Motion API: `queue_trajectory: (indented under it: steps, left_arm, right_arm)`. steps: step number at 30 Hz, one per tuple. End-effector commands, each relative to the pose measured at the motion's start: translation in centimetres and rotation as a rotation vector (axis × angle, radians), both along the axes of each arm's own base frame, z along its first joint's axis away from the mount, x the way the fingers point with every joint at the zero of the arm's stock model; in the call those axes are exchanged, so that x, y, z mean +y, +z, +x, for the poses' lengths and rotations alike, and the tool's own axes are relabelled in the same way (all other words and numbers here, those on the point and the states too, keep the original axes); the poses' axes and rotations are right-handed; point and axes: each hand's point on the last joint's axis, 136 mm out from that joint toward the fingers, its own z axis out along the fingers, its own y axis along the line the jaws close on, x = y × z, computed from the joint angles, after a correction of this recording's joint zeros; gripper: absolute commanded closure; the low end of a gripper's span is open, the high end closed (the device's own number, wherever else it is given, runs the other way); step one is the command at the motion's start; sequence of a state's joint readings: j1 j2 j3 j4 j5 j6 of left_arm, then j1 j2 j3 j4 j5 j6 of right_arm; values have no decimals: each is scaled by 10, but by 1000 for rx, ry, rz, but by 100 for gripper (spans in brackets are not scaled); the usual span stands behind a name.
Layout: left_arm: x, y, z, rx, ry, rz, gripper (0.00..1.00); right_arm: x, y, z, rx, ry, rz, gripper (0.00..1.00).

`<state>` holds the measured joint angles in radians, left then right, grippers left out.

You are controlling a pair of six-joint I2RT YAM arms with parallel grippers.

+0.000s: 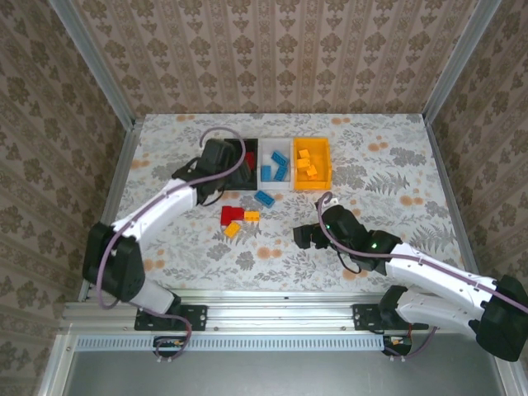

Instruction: Sort the legos into containers by color

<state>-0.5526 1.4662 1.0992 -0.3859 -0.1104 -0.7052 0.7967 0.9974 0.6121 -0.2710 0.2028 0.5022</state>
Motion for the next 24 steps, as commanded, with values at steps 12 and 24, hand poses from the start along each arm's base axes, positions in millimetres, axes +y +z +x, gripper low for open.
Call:
queue_trajectory:
  steps: [12, 24]
  left_arm:
    - [34, -114, -65, 225, -122, 237, 31]
    - [47, -141, -50, 256, -66, 340, 41]
  right_arm:
    - [25, -8, 9, 50, 33, 11, 0]
    - [28, -5, 9, 47, 38, 3, 0]
